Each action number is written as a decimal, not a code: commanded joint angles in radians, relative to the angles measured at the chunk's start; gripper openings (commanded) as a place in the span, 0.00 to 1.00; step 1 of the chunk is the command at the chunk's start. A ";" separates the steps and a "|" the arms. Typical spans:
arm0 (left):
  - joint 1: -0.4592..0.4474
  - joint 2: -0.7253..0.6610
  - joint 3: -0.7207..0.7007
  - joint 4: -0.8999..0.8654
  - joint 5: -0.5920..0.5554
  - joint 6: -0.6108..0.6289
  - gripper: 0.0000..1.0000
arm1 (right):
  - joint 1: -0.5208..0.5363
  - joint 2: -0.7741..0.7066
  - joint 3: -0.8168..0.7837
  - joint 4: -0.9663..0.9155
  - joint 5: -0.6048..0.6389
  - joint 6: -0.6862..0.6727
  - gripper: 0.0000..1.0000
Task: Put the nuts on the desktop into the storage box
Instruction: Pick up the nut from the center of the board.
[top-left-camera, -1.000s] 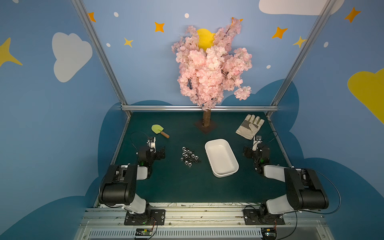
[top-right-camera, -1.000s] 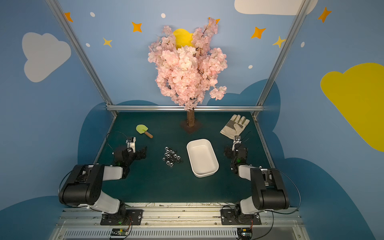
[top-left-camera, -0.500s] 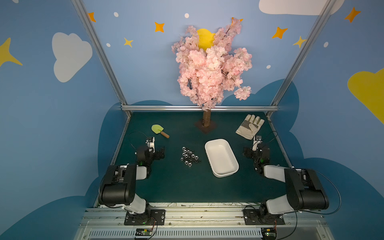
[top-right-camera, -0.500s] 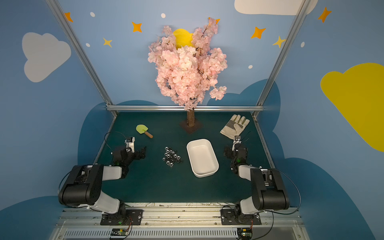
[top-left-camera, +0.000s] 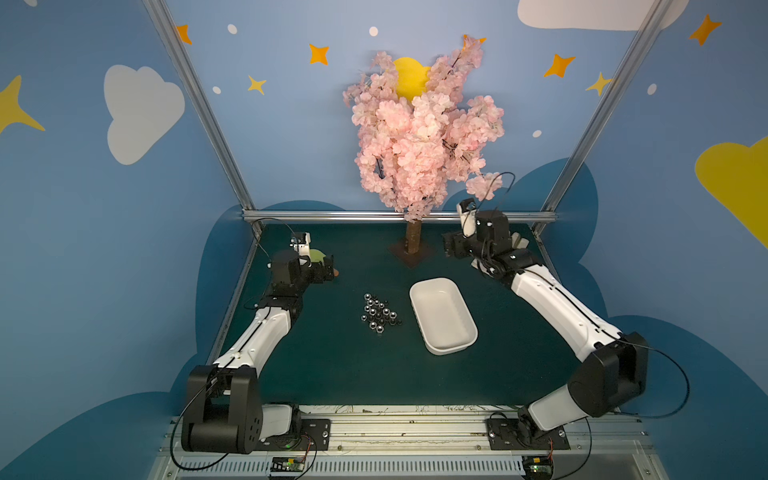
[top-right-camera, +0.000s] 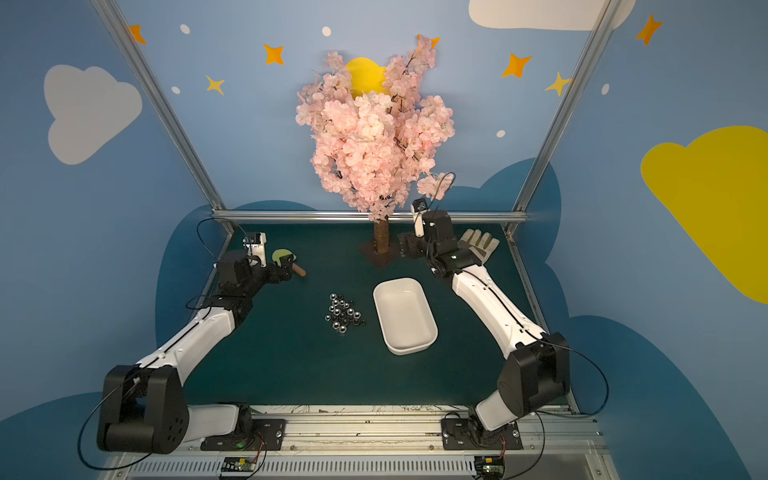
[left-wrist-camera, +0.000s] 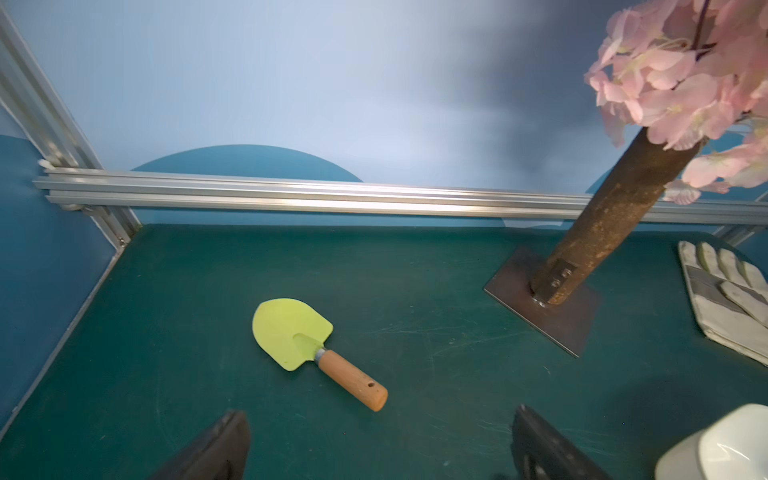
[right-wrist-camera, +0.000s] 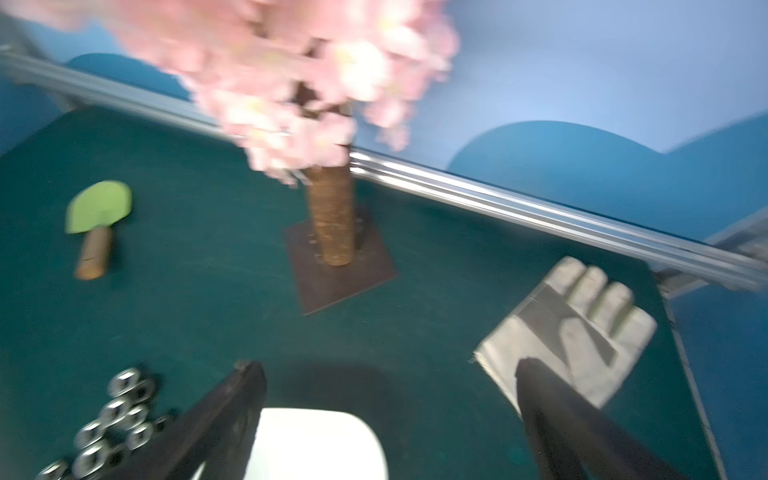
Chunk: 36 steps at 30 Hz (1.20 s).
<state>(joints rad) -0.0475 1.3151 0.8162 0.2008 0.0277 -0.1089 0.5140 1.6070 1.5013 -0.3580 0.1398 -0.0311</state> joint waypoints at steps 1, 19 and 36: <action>-0.010 -0.036 -0.004 -0.147 -0.005 -0.036 1.00 | 0.112 0.154 0.122 -0.369 -0.108 0.018 0.99; -0.014 -0.115 -0.018 -0.203 -0.051 -0.120 1.00 | 0.327 0.864 0.862 -0.621 -0.334 0.098 0.74; -0.015 -0.116 -0.026 -0.205 -0.067 -0.135 1.00 | 0.342 0.966 0.876 -0.483 -0.233 0.075 0.64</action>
<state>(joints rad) -0.0612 1.2125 0.7956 0.0067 -0.0261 -0.2359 0.8520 2.5515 2.3402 -0.8749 -0.1352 0.0479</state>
